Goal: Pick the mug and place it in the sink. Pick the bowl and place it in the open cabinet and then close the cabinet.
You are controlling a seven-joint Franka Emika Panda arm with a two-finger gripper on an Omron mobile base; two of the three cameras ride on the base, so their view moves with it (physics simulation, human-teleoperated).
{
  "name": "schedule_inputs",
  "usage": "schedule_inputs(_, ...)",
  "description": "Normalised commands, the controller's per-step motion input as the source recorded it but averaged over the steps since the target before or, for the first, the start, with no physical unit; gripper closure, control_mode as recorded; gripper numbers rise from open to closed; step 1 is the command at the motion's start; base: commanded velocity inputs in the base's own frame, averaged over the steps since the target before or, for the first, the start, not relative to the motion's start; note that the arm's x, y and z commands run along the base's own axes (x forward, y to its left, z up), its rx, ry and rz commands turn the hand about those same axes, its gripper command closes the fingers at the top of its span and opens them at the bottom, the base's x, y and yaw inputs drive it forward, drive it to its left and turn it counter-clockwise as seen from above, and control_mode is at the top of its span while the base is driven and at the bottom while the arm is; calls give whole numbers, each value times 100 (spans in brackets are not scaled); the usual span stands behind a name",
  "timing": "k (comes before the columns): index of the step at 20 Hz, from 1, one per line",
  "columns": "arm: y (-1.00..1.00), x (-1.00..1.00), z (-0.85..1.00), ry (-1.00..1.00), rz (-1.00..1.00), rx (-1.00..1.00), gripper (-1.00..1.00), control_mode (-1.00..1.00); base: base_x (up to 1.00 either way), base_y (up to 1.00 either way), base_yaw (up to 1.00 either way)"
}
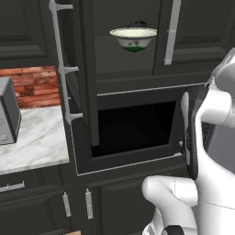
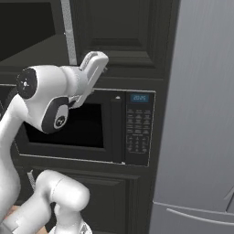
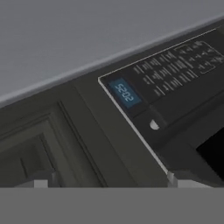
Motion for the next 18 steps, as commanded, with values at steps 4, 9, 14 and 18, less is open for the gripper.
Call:
schedule_inputs(4, 23, -47, 17, 19, 7, 0, -100, -100, 0, 0, 0)
schedule_inputs(9, 38, -48, 11, 15, 7, 0, -100, -100, 0, 0, 0)
schedule_inputs(14, 41, -51, 7, 8, 4, 0, -100, -100, 0, 0, 0)
schedule_inputs(18, 43, -53, 1, 5, 3, 0, -100, -100, 0, 0, 0)
